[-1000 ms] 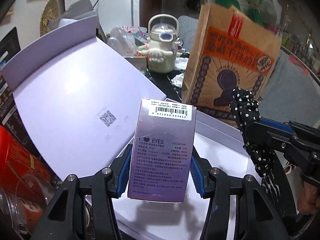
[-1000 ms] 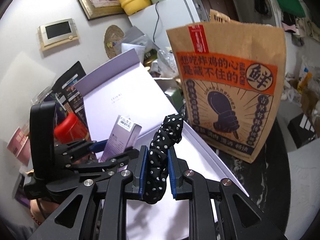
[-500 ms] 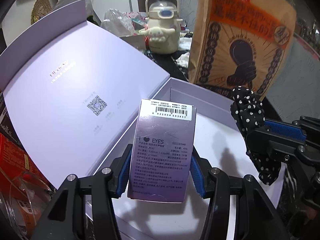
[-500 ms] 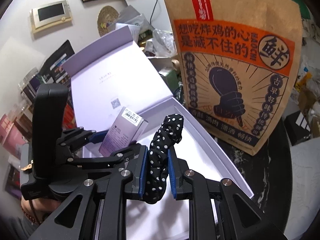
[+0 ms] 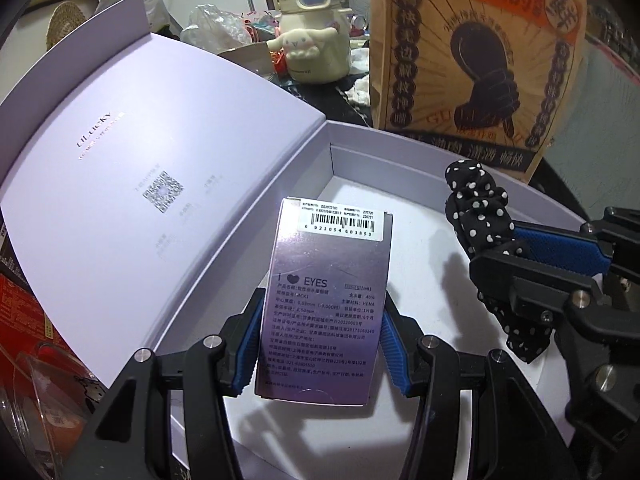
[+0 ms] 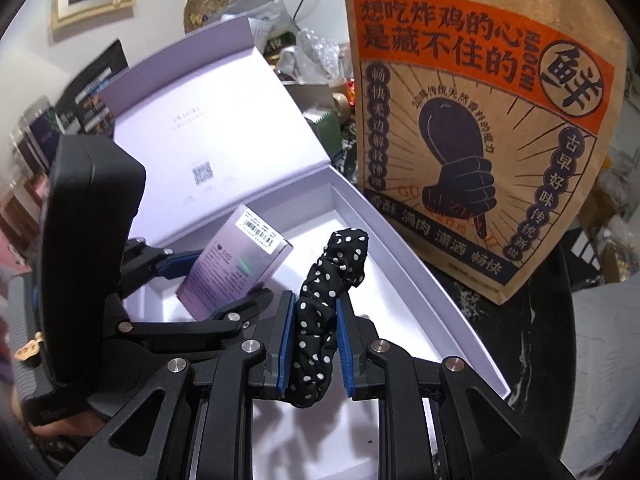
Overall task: Organize rigid objects
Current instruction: 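Lift and carry the purple box and scrunchie into the lilac gift box with both tools, then open both tools to release the box and scrunchie inside the gift box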
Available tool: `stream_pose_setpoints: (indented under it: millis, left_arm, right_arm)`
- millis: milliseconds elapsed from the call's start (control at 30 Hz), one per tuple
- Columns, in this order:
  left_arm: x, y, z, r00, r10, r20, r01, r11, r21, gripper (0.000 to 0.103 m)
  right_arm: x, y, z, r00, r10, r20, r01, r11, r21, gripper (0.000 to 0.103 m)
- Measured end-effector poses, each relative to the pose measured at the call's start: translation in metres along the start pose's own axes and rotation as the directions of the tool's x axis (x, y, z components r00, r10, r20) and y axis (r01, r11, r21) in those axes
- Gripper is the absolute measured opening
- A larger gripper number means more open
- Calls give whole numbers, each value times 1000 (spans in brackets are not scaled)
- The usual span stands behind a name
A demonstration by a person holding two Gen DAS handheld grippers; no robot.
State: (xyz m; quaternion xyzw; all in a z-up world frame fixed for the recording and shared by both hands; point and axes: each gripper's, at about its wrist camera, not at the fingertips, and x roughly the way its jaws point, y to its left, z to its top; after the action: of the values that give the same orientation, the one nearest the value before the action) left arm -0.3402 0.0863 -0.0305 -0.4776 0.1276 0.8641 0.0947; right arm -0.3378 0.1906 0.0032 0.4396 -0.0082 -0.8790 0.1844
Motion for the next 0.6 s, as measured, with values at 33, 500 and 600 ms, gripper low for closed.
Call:
stream_pose_setpoints:
  millis: [33,500,600]
  left_arm:
    - [2,0,0,1000,-2,-2,2,1000,-2,52]
    - [-7,17,5,999,-28,-38,25,995,-96,56]
    - [-13,18,1,999,-33,-30,29,993,-115,71]
  right_arm:
    - [1,0,0,1000,3,-5,-3,1000,0,21]
    - [-12,-4,0,1000,-19,1,19,999,36,27]
    - [-19,-2,-1,1000,-17,10,17,999,36,27]
